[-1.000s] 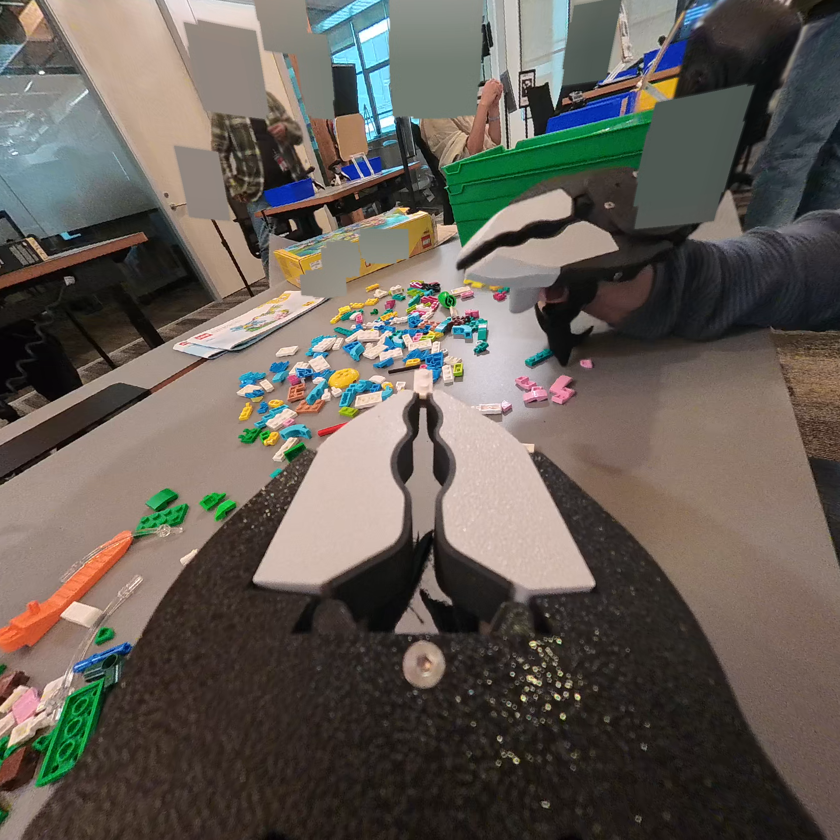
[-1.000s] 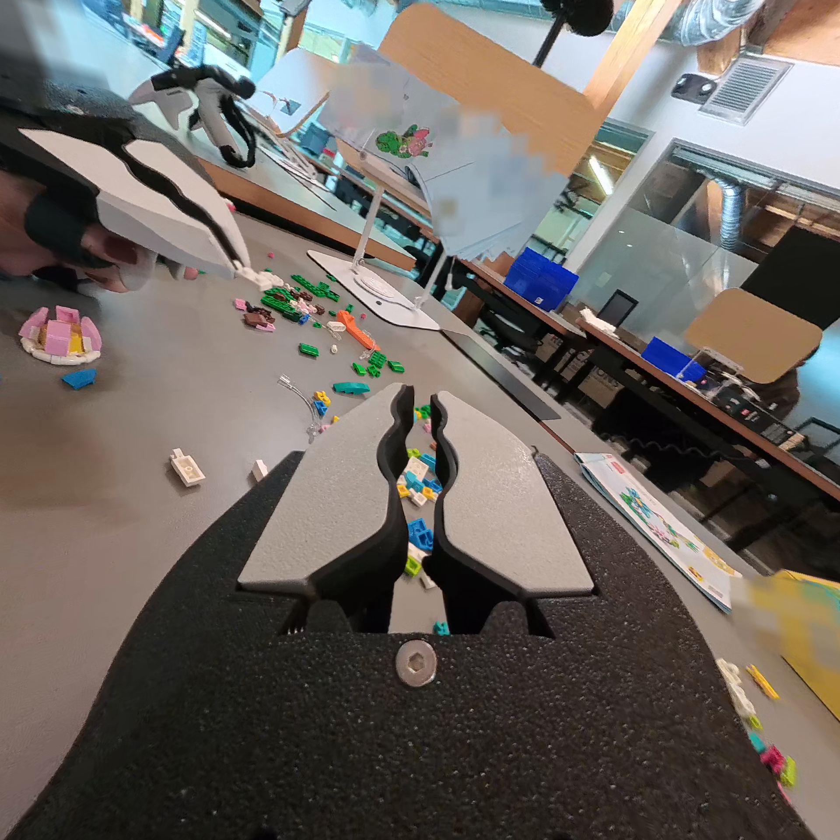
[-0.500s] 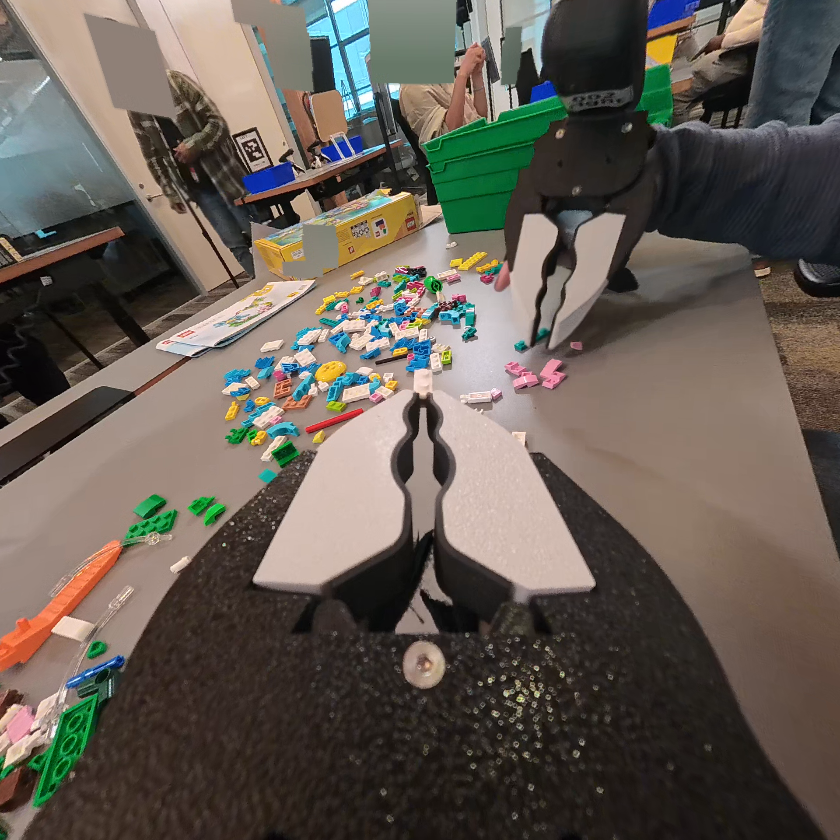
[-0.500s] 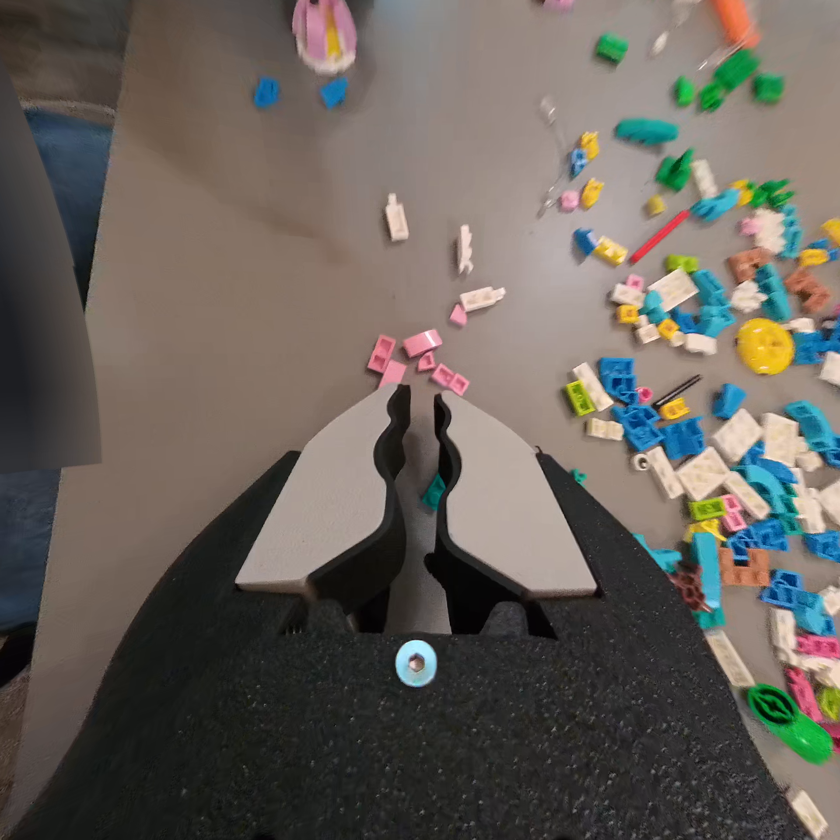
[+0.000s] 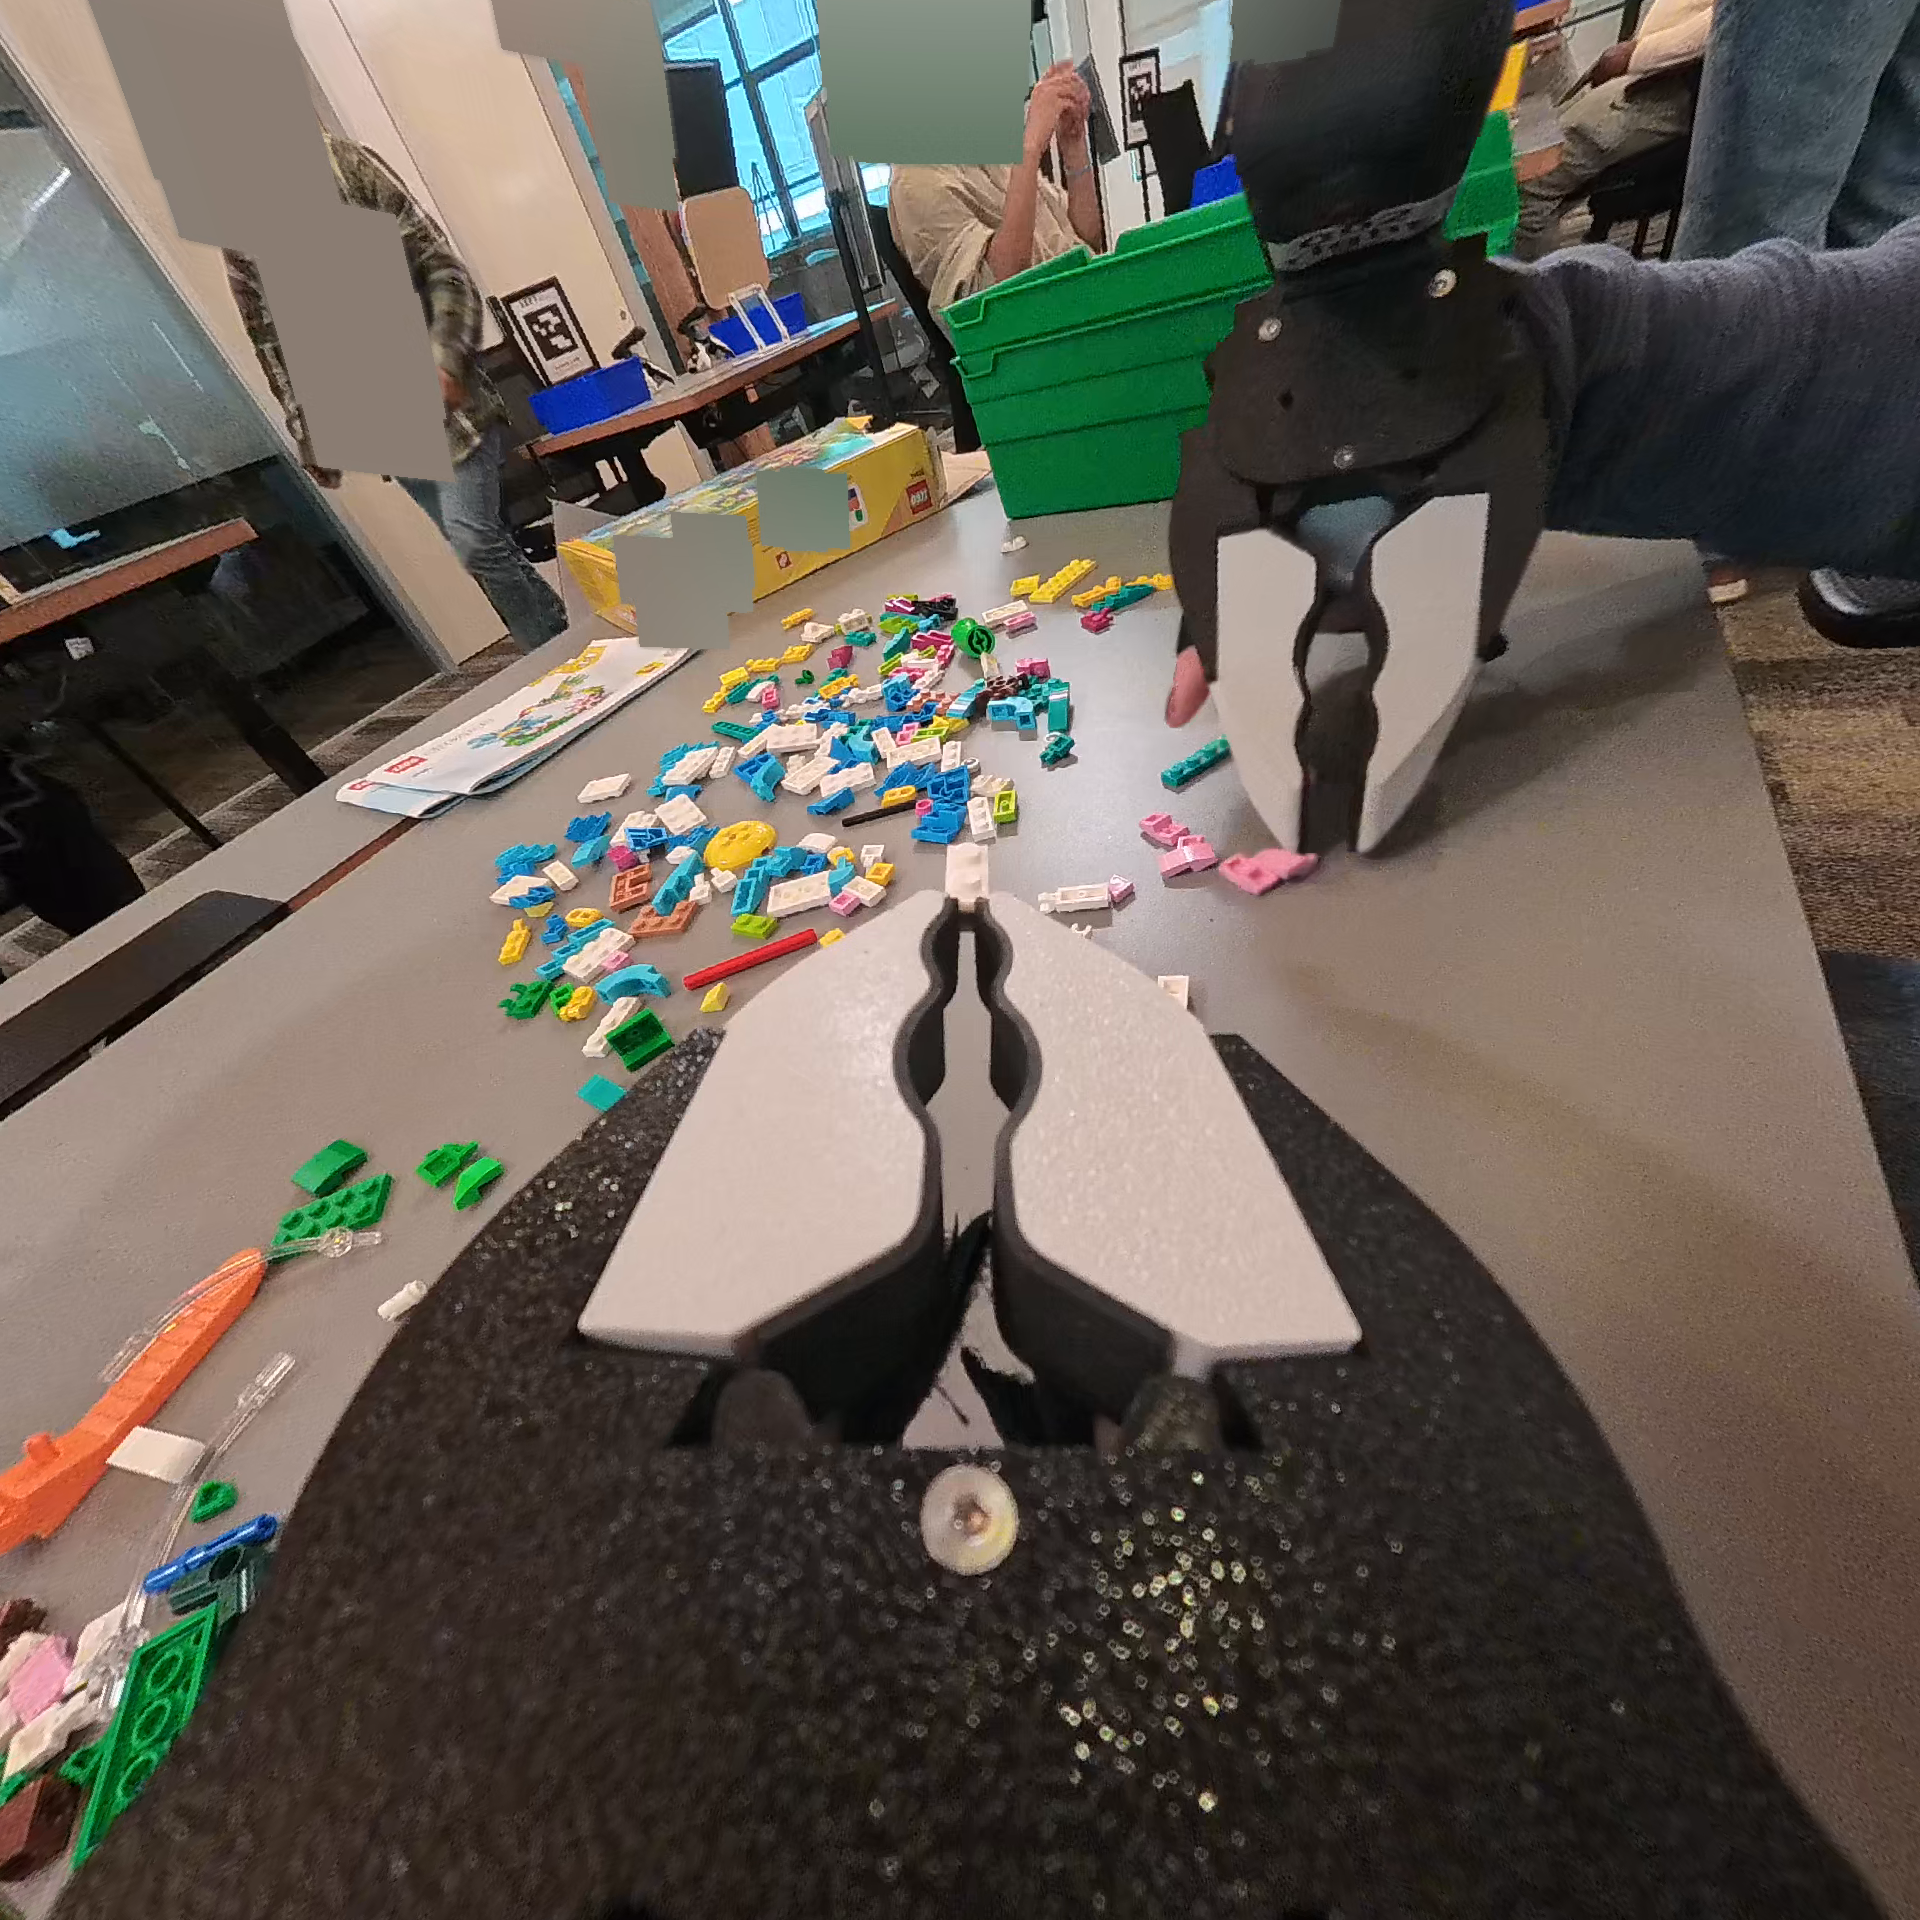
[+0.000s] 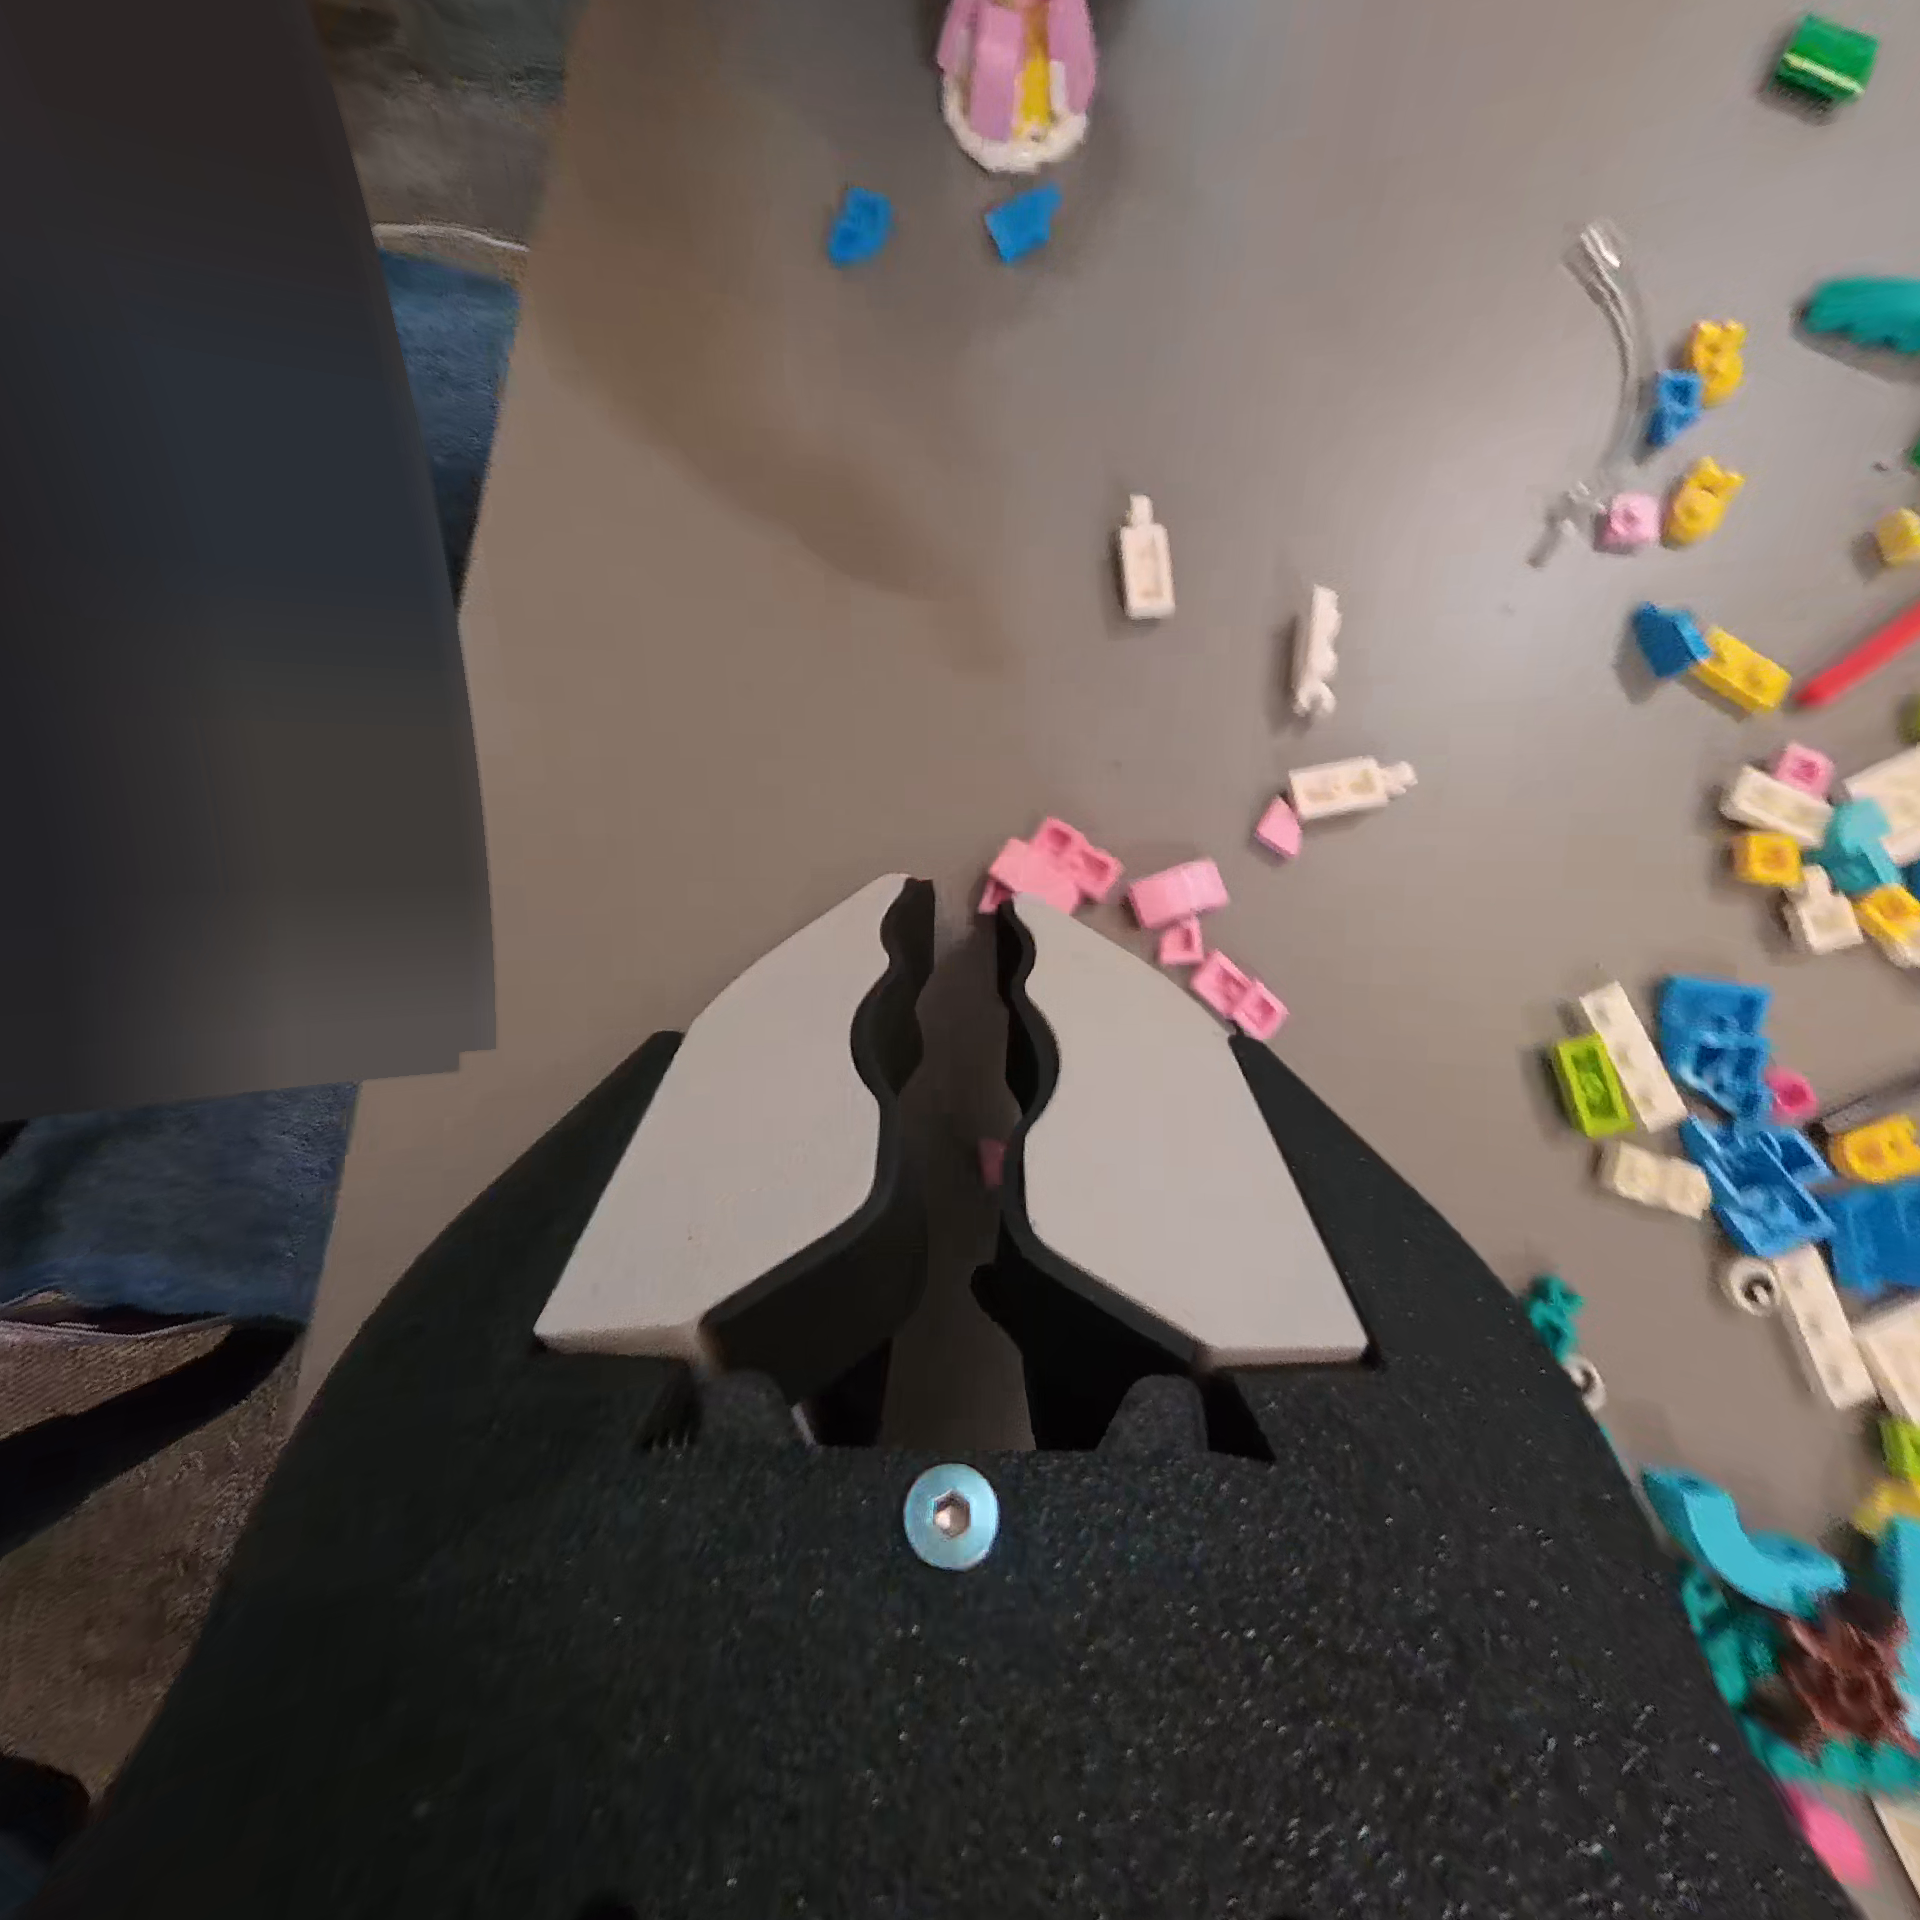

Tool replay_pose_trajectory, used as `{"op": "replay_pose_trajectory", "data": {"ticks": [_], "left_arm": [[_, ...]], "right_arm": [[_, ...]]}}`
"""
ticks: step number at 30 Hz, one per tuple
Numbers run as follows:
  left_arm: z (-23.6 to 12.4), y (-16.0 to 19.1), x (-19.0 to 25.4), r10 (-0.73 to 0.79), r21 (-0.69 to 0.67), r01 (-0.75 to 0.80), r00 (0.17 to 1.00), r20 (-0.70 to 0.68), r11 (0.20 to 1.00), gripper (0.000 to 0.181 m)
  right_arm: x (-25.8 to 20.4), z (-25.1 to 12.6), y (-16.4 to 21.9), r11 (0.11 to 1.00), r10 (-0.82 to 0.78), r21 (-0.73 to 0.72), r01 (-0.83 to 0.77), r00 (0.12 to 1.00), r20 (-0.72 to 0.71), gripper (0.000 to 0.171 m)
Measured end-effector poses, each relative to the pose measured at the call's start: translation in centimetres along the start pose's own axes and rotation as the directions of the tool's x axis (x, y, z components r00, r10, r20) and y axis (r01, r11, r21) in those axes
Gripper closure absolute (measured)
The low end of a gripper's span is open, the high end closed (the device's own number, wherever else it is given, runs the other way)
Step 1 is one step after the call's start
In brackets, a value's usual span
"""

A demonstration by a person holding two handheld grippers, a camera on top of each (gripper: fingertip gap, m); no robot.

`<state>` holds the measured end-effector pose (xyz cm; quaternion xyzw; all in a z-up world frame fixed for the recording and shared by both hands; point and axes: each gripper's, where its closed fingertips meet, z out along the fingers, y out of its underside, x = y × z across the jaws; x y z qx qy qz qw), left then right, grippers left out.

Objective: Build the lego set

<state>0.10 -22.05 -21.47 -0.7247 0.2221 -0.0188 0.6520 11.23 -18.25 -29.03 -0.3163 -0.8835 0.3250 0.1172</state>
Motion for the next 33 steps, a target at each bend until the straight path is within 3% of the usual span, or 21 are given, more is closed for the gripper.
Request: {"op": "replay_pose_trajectory", "data": {"ticks": [10, 16, 23, 28, 33], "left_arm": [[0.1, 0.1, 0.2, 0.009, -0.008, -0.009, 1.0, -0.014, 1.0, 0.179], [0.1, 0.1, 0.3, 0.011, -0.008, -0.012, 1.0, -0.016, 1.0, 0.179], [0.1, 0.1, 0.3, 0.013, -0.01, -0.013, 1.0, -0.018, 1.0, 0.179], [0.1, 0.1, 0.4, 0.013, -0.01, -0.013, 1.0, -0.02, 1.0, 0.179], [0.1, 0.1, 0.4, 0.016, -0.011, -0.017, 1.0, -0.021, 1.0, 0.179]], "right_arm": [[1.0, -0.5, 0.3, 1.0, -0.014, 0.002, 0.014, 0.998, -0.064, 0.16], [-0.7, 0.3, -0.4, 1.0, -0.019, 0.007, 0.019, 0.999, 0.035, 0.16], [0.3, 0.1, -0.1, 1.0, -0.007, -0.001, 0.007, 1.0, -0.021, 0.162], [-1.2, 0.9, -1.1, 0.999, -0.041, 0.019, 0.041, 0.998, 0.054, 0.161], [-0.2, 0.3, -0.5, 1.0, -0.002, 0.01, 0.002, 1.0, 0.011, 0.161]]}}
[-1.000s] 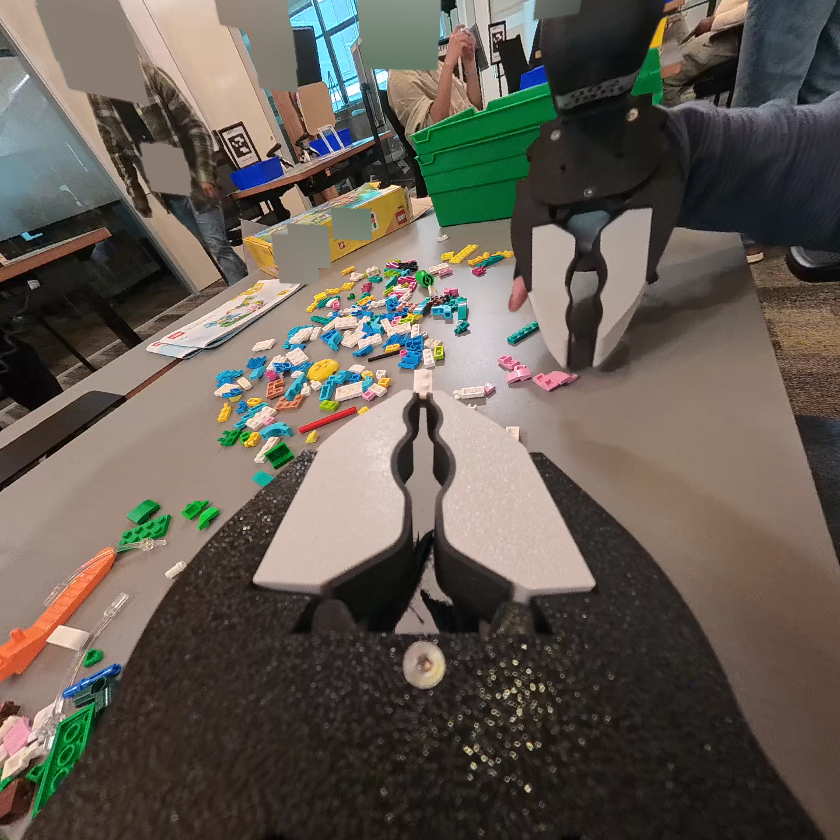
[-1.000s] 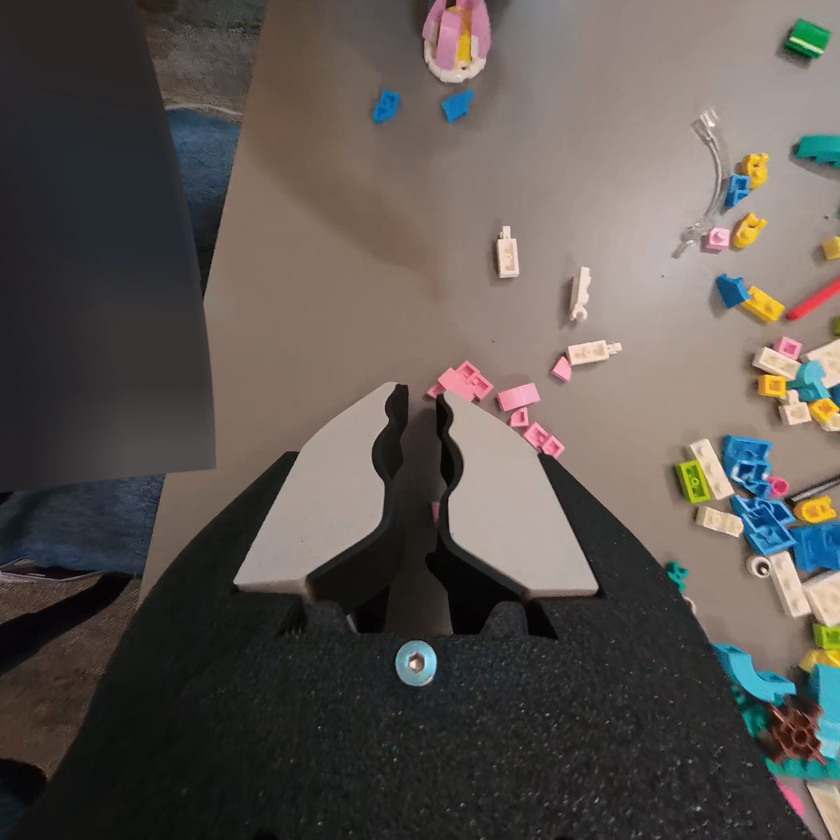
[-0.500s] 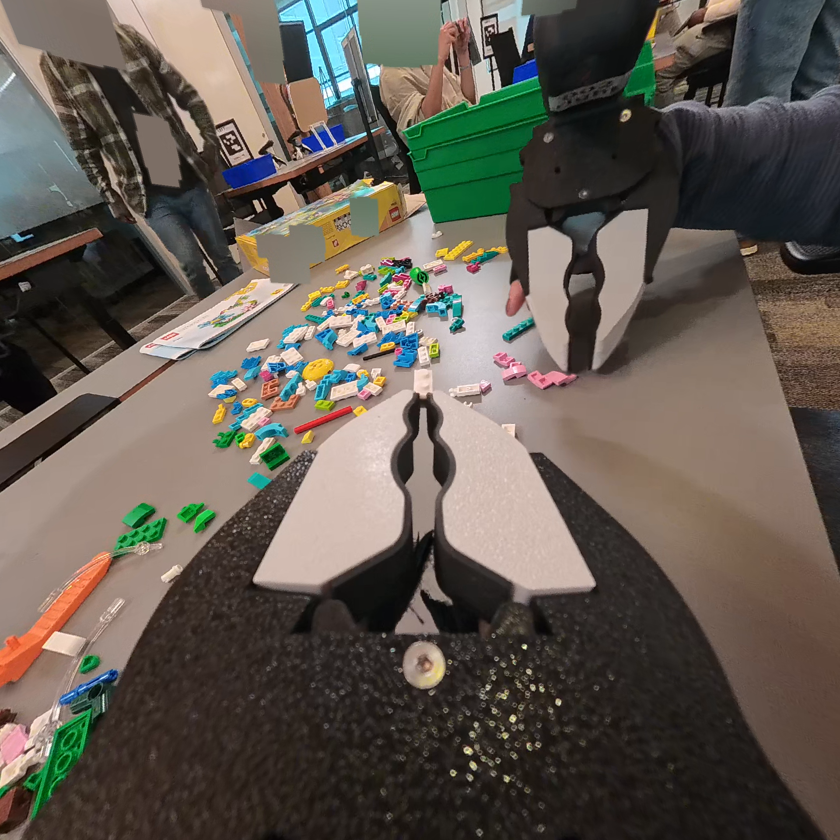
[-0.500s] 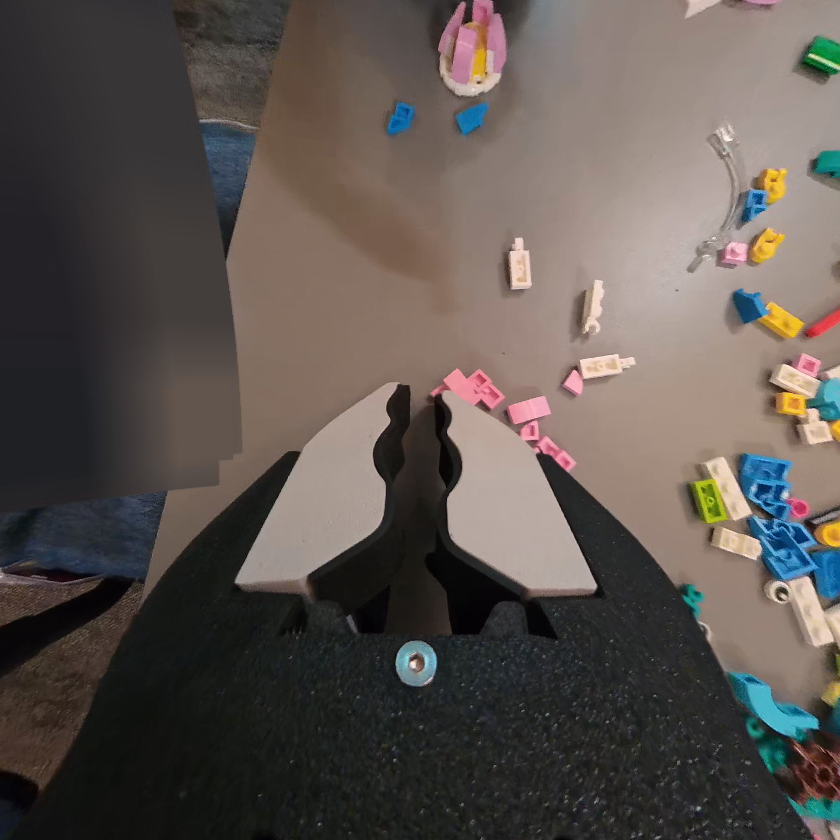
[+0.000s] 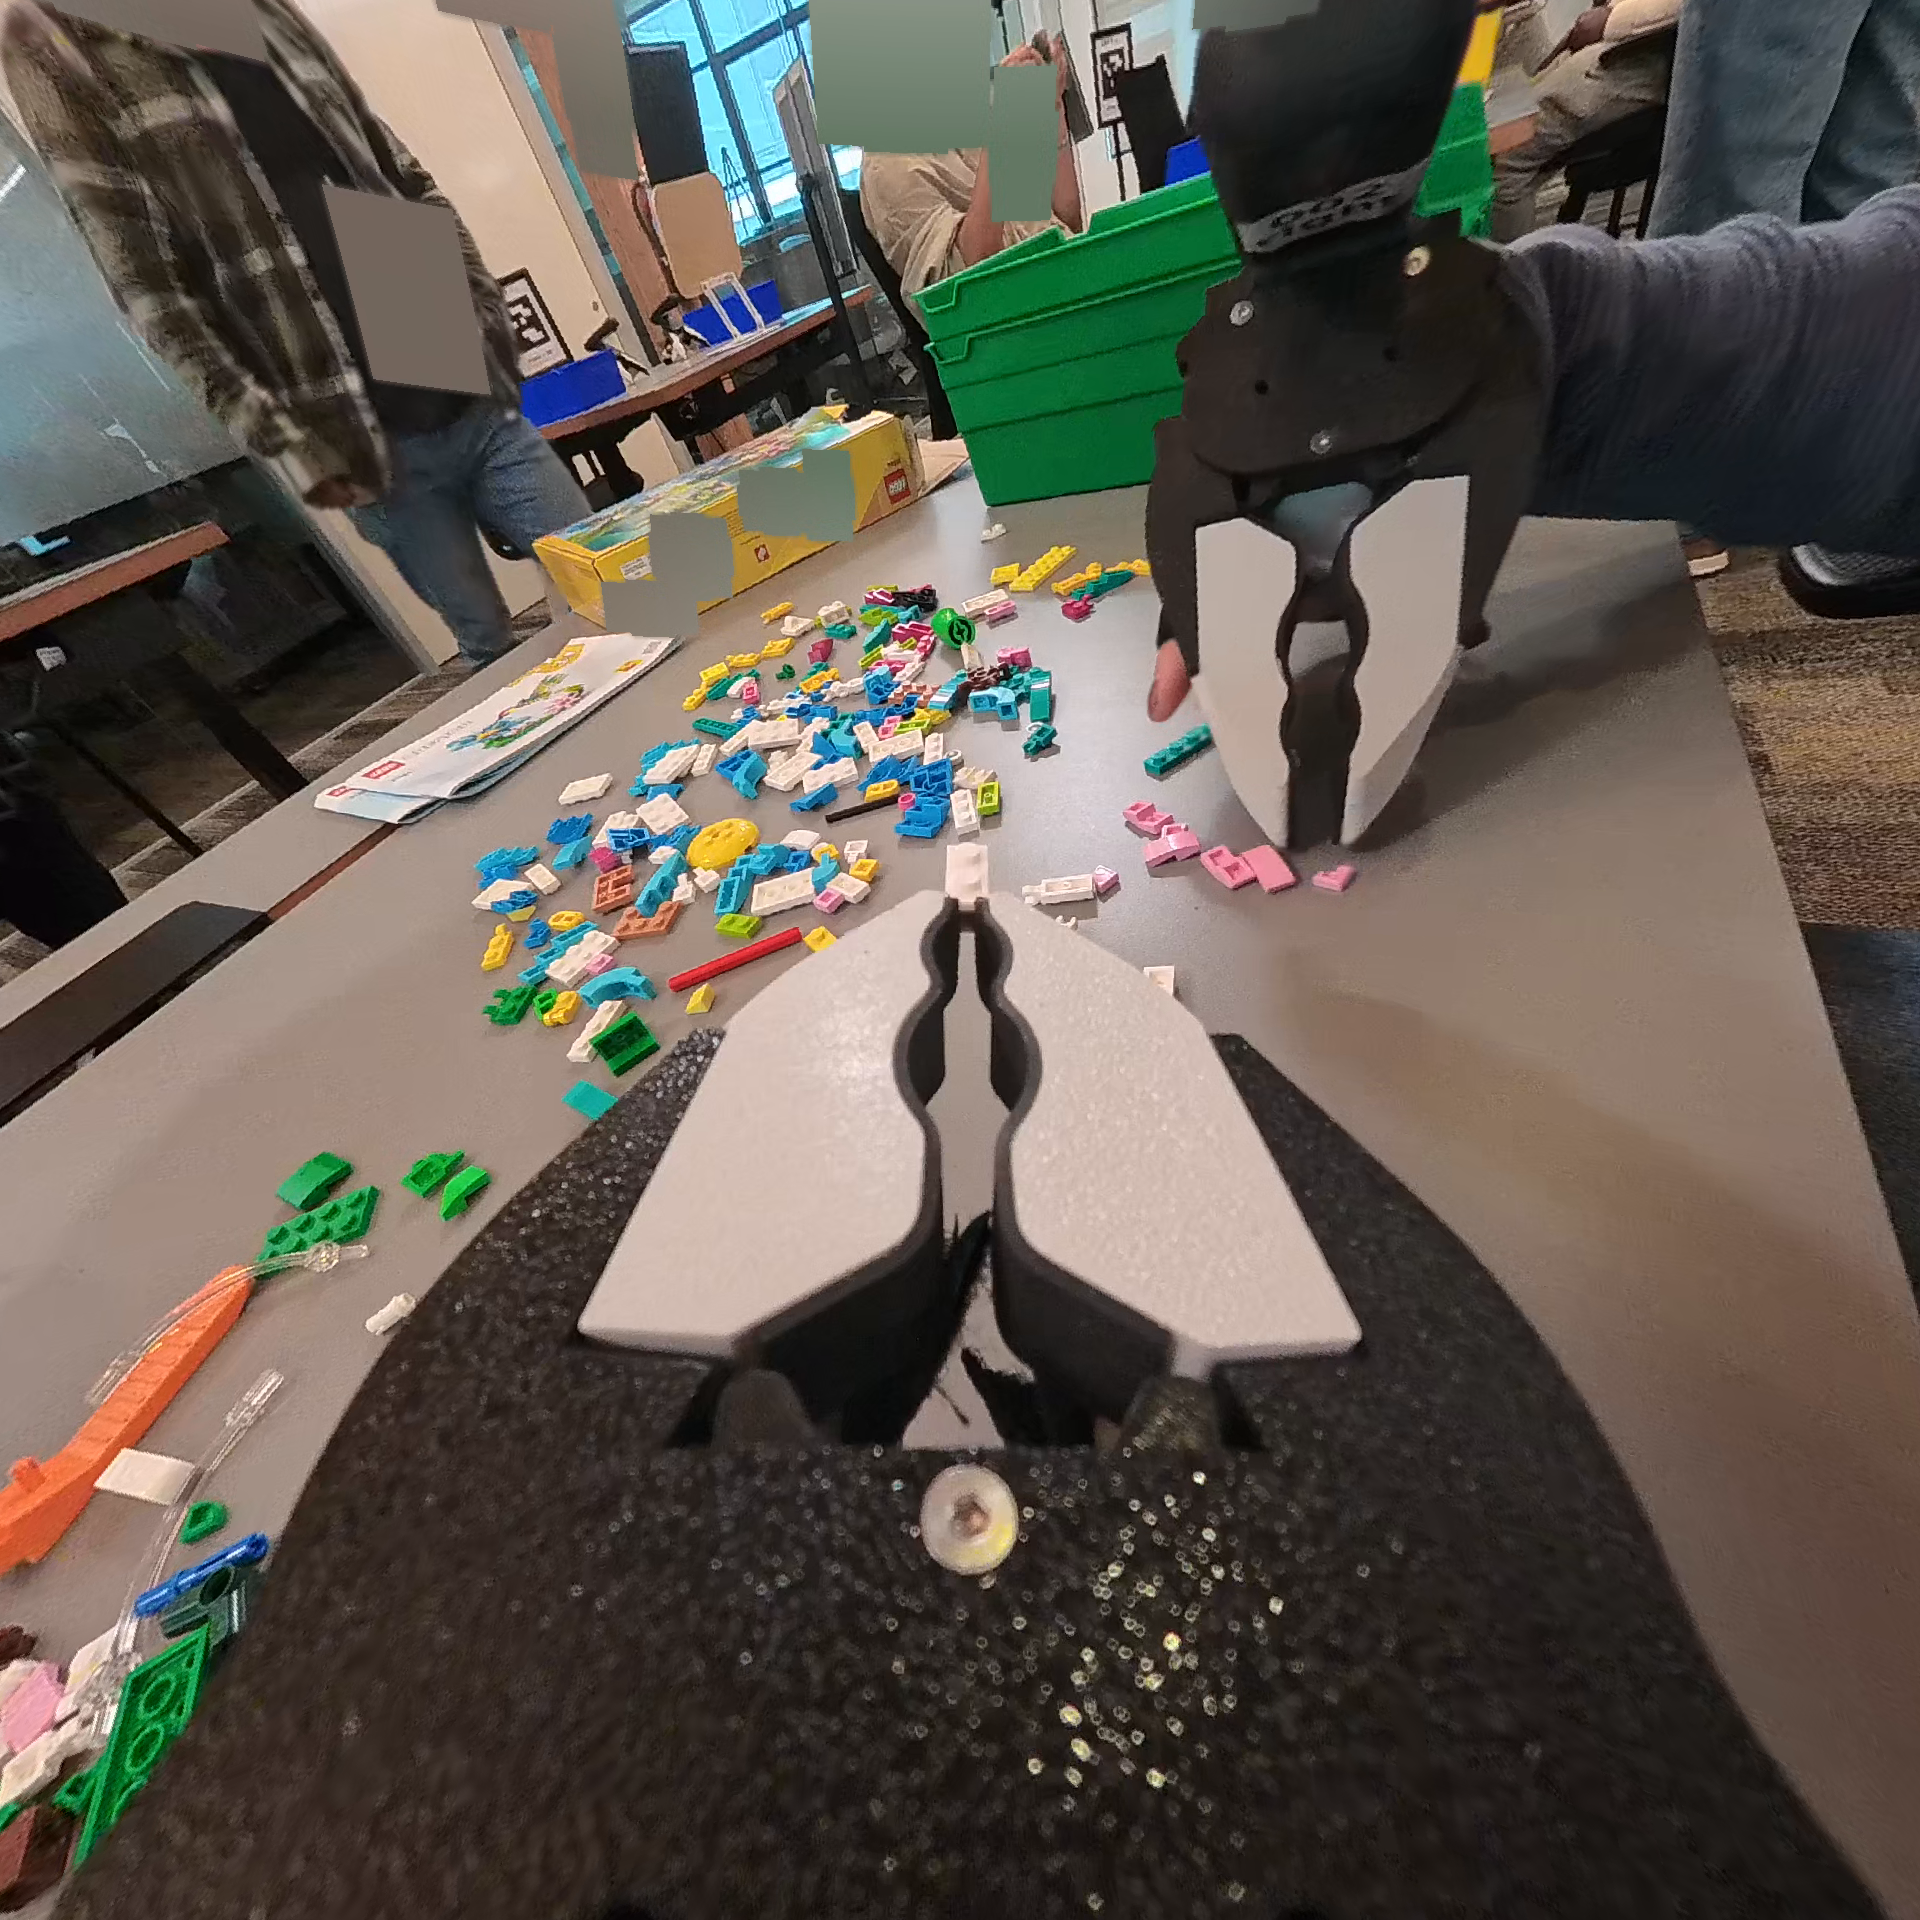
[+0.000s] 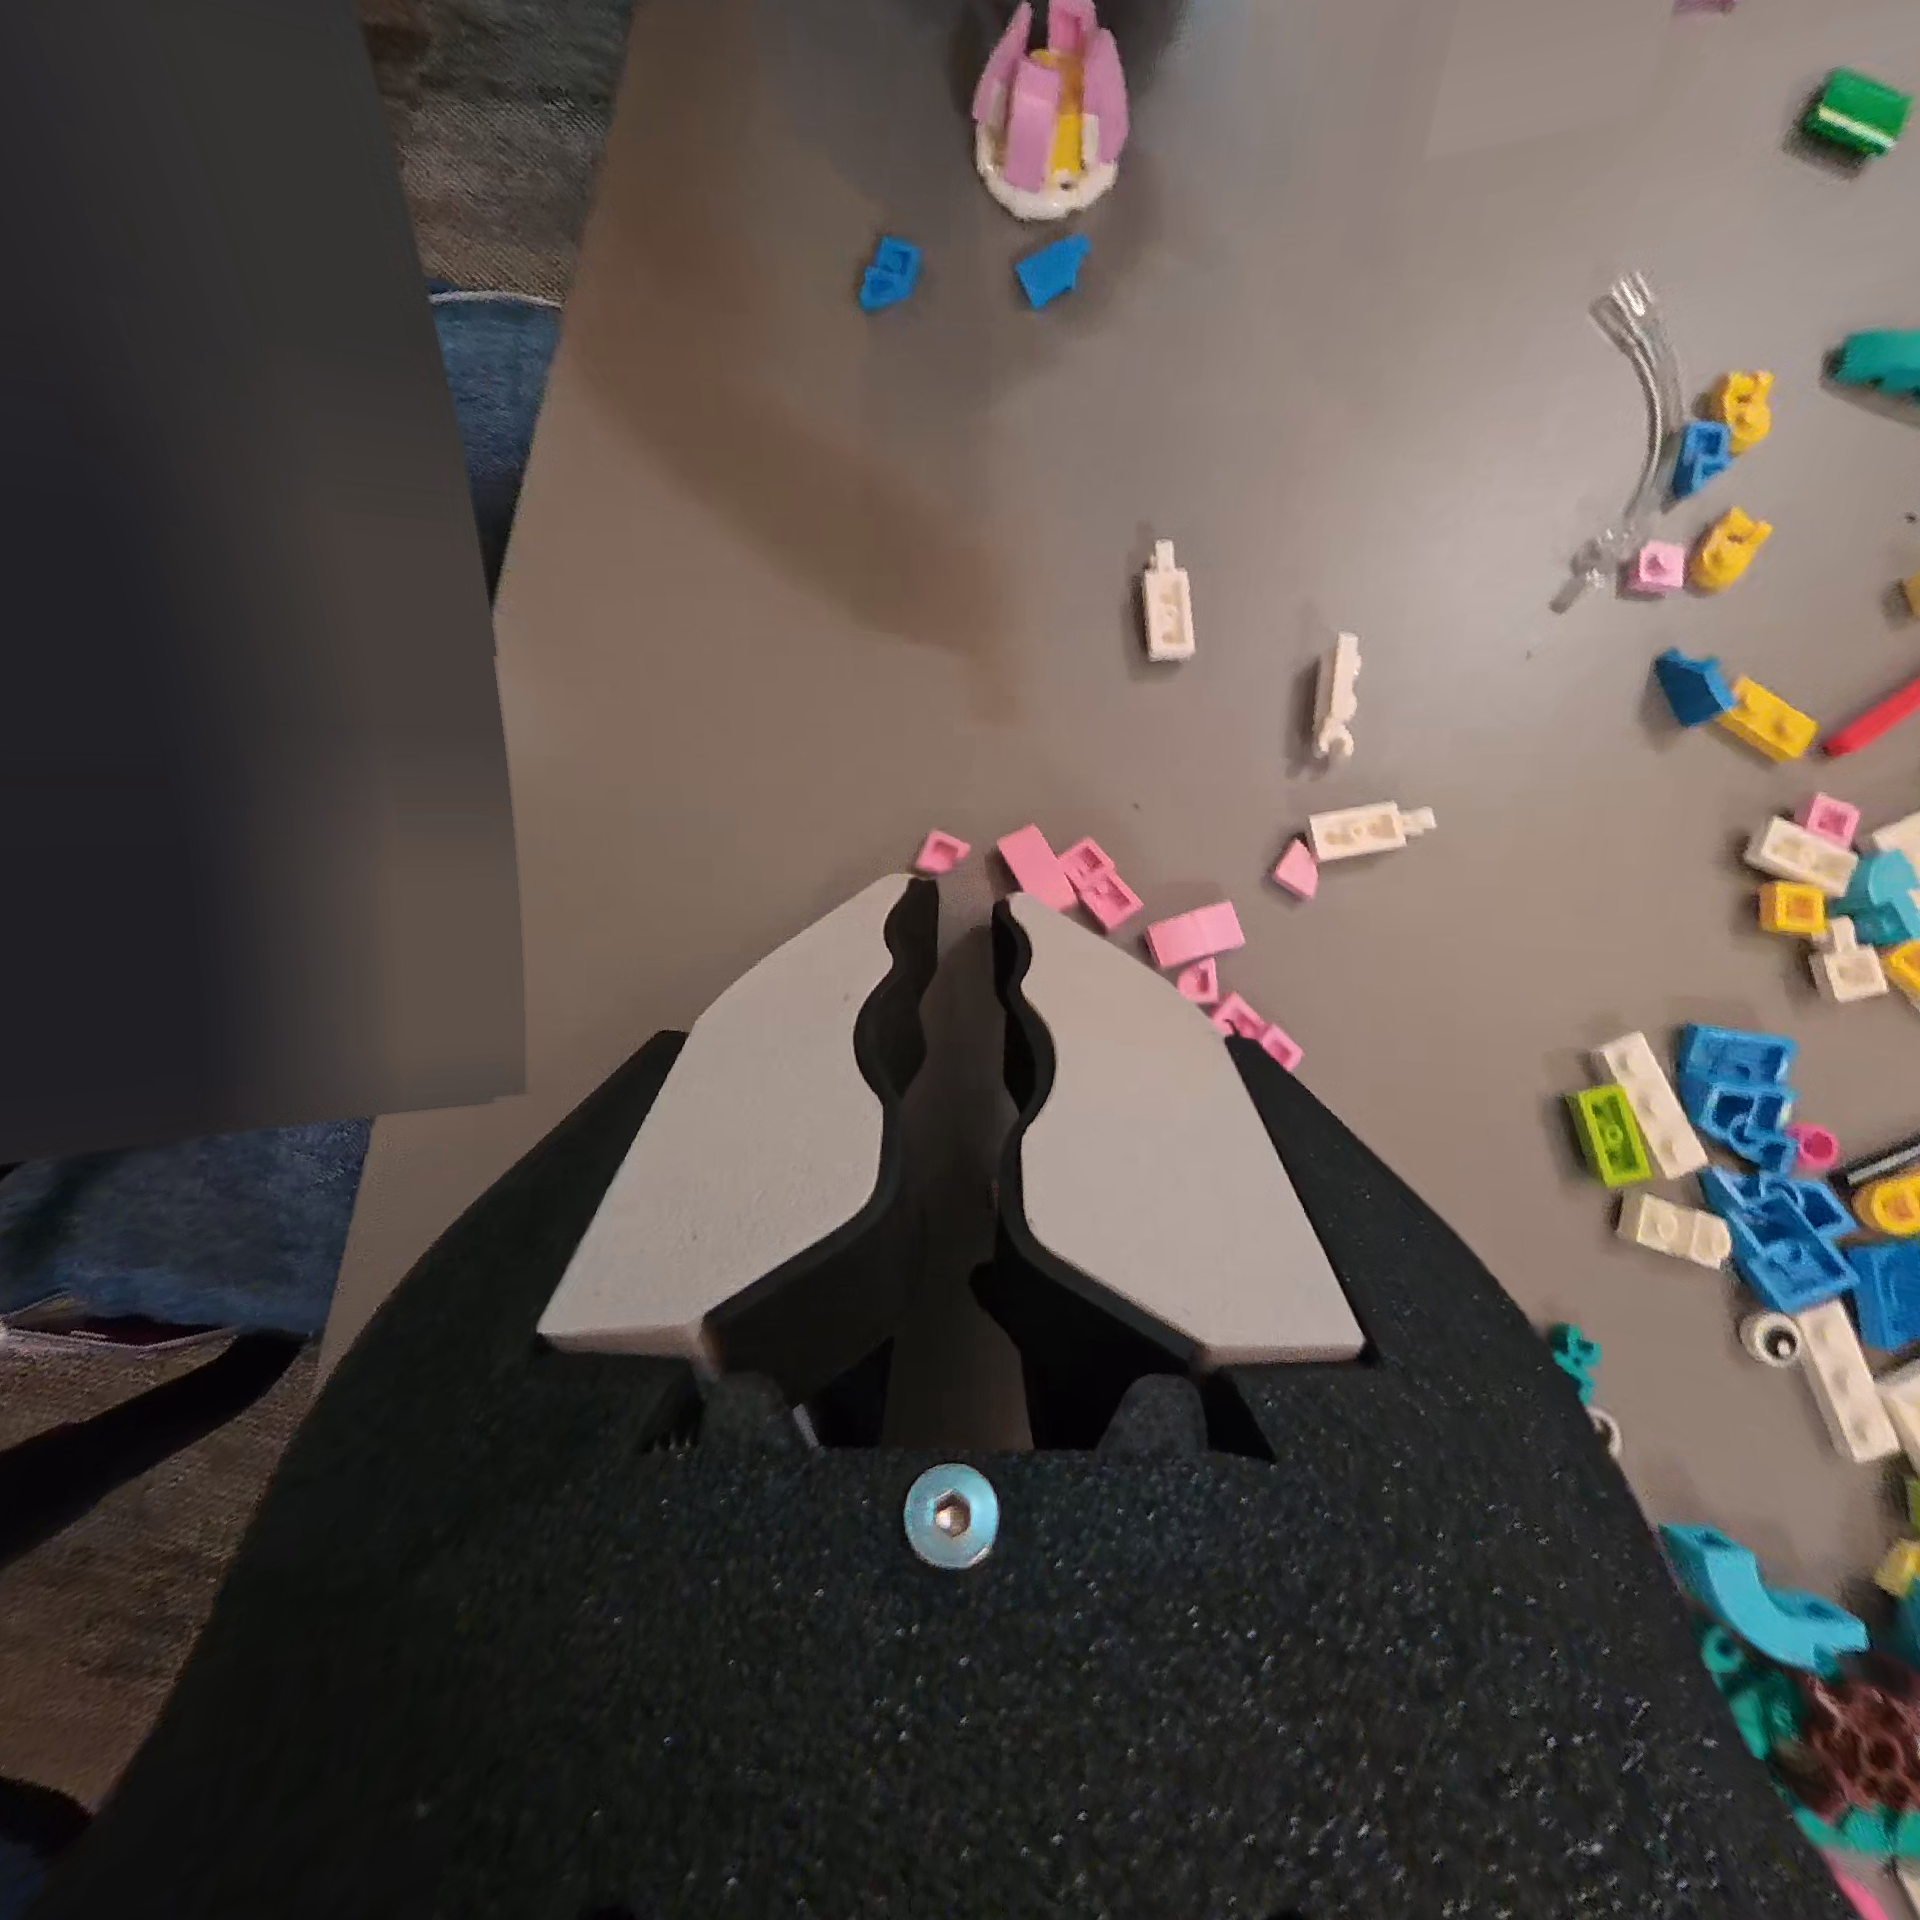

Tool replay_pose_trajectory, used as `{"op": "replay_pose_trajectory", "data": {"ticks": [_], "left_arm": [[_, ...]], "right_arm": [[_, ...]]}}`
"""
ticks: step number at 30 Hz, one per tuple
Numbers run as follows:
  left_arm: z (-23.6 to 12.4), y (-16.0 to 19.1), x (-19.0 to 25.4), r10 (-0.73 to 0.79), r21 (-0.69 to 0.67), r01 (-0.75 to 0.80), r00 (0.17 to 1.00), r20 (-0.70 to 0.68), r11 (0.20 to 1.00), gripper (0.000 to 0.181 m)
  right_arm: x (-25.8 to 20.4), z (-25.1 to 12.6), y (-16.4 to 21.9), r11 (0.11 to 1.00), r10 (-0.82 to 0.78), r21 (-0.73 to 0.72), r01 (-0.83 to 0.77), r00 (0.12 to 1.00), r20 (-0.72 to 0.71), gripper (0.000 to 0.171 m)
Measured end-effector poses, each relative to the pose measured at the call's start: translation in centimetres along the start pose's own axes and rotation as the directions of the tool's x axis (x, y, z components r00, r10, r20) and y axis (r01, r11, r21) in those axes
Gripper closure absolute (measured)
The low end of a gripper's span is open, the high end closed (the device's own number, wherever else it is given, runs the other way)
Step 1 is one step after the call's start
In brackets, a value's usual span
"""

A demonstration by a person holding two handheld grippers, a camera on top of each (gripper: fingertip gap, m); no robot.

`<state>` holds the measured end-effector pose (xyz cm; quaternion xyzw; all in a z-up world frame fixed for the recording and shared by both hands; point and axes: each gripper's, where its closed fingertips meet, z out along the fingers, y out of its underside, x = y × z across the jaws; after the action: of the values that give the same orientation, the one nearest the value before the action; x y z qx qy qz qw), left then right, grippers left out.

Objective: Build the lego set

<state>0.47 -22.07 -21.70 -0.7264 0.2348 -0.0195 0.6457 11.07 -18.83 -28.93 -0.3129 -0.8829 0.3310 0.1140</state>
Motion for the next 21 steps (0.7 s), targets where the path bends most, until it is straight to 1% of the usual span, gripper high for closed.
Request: {"op": "replay_pose_trajectory", "data": {"ticks": [7, 10, 12, 15, 21], "left_arm": [[0.0, 0.0, 0.0, 0.004, -0.003, -0.004, 1.0, -0.001, 1.0, 0.179], [0.1, 0.1, 0.1, 0.005, -0.005, -0.005, 1.0, -0.002, 1.0, 0.179], [0.1, 0.1, 0.1, 0.007, -0.005, -0.007, 1.0, -0.003, 1.0, 0.179], [0.1, 0.1, 0.1, 0.007, -0.006, -0.007, 1.0, -0.004, 1.0, 0.179], [0.1, 0.1, 0.2, 0.009, -0.012, -0.009, 1.0, -0.01, 1.0, 0.179]], "right_arm": [[1.3, 0.0, 0.3, 1.0, 0.006, -0.001, -0.006, 0.997, -0.07, 0.161], [1.7, 0.2, 0.2, 1.0, -0.011, 0.014, 0.012, 0.995, -0.095, 0.158], [1.4, 0.3, 0.0, 0.999, -0.025, 0.02, 0.027, 0.996, -0.082, 0.156], [0.6, 0.4, -0.1, 0.999, -0.029, 0.024, 0.03, 0.999, -0.031, 0.158], [1.0, 0.4, -0.6, 0.997, -0.056, 0.044, 0.059, 0.996, -0.068, 0.158]]}}
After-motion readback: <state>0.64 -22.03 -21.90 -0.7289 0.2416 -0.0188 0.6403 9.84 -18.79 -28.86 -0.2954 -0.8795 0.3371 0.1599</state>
